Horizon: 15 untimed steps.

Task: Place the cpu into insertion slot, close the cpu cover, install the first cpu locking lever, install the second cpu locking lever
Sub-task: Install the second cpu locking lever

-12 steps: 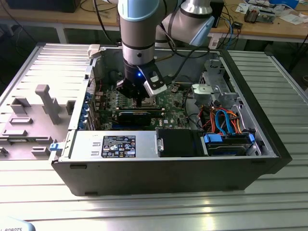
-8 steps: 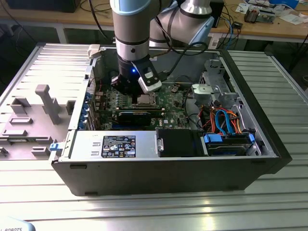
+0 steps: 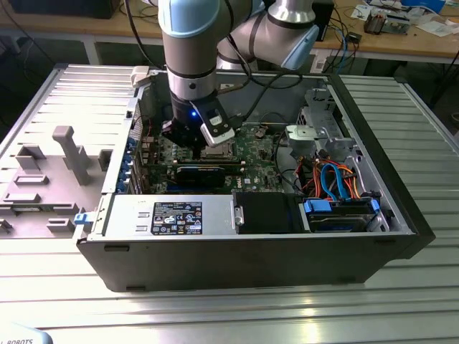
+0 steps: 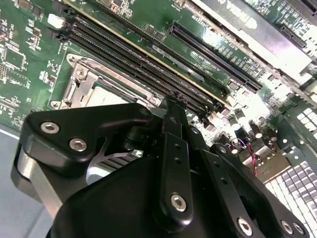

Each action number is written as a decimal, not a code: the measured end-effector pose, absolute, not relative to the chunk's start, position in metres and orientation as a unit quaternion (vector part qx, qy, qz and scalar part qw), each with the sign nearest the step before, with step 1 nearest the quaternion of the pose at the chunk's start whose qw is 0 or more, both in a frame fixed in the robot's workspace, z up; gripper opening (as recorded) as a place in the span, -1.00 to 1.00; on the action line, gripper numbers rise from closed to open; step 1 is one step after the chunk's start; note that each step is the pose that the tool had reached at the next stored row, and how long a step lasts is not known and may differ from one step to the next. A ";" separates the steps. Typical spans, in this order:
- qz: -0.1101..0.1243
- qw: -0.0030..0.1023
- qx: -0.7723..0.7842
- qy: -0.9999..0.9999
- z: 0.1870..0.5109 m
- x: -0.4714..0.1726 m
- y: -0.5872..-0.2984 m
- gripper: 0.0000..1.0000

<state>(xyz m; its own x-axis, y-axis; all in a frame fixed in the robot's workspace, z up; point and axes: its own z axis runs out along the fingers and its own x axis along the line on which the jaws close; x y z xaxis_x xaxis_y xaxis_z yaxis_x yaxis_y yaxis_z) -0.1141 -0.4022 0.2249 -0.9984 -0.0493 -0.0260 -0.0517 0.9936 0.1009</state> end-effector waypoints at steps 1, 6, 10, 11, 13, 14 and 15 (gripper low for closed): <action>0.052 0.012 -0.025 0.998 0.224 -0.114 -0.402 -0.79; 0.064 0.012 -0.027 0.998 0.214 -0.120 -0.402 -0.79; 0.076 0.012 -0.030 0.997 0.208 -0.124 -0.402 -0.79; 0.079 0.012 -0.031 0.996 0.208 -0.124 -0.402 -0.79; 0.084 0.012 -0.035 0.996 0.205 -0.124 -0.402 -0.79; 0.087 0.012 -0.037 0.995 0.204 -0.124 -0.402 -0.79; 0.090 0.012 -0.039 0.995 0.202 -0.124 -0.401 -0.79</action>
